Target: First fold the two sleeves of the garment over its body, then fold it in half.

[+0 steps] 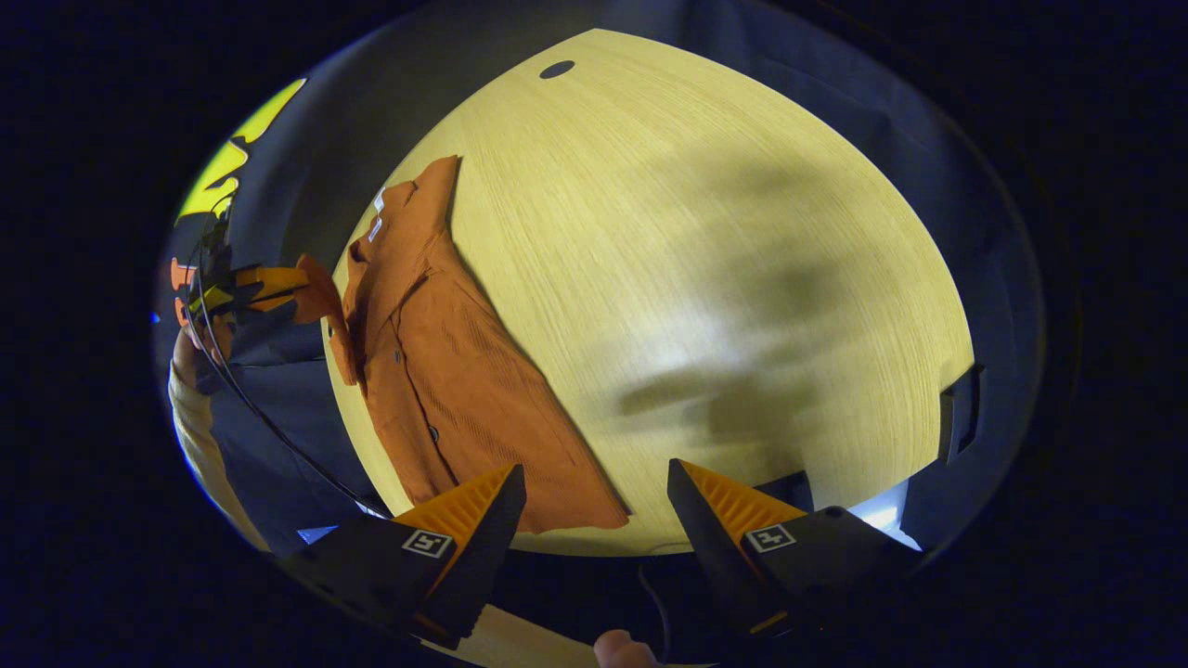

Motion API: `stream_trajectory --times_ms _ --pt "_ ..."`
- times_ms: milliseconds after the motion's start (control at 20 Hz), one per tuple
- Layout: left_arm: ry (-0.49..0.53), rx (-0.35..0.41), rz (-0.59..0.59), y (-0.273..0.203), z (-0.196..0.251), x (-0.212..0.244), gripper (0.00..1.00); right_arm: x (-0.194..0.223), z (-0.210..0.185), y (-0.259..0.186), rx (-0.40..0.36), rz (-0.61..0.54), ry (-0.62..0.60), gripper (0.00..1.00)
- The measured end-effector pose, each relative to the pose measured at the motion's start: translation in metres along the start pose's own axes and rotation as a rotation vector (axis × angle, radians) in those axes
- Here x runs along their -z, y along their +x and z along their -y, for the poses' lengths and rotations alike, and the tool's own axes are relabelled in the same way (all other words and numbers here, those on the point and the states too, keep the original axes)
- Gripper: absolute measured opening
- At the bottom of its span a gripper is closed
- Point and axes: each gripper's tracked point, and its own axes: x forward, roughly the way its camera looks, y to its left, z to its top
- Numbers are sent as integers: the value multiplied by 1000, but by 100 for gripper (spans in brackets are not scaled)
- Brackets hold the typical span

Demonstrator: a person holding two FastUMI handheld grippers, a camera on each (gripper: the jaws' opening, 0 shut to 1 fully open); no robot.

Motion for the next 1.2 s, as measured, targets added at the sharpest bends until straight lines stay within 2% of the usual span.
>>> stream_trajectory --times_ms 300,400,550,650,750,800,900,1000,1050,1100,1150,1200 --pt "143 -21 -39 13 61 4 3 1 22 -4 4 4 22 98" --pt "171 -32 -39 32 73 1 4 5 23 -3 9 2 23 98" --pt "128 -7 -45 45 86 5 5 11 26 -3 10 -1 10 98" --pt "87 9 -78 51 89 14 10 16 30 -3 20 -3 12 98" --pt "61 -7 -122 51 85 24 15 19 37 -4 34 -2 22 98" --pt "50 23 -122 51 90 26 19 21 39 -5 37 -3 27 98" --pt "34 87 -113 42 104 28 48 23 41 -6 38 -1 27 98" --pt "34 106 -90 36 104 27 63 26 42 -6 42 -2 24 97" --pt "32 115 -85 33 106 29 80 28 41 -6 42 -3 22 98" --pt "28 126 -82 30 107 31 89 30 40 -6 43 -3 18 94" --pt "21 137 -74 25 106 32 83 31 37 -7 43 -1 10 94" --pt "13 141 -65 20 105 34 94 33 34 -8 40 1 -6 98"
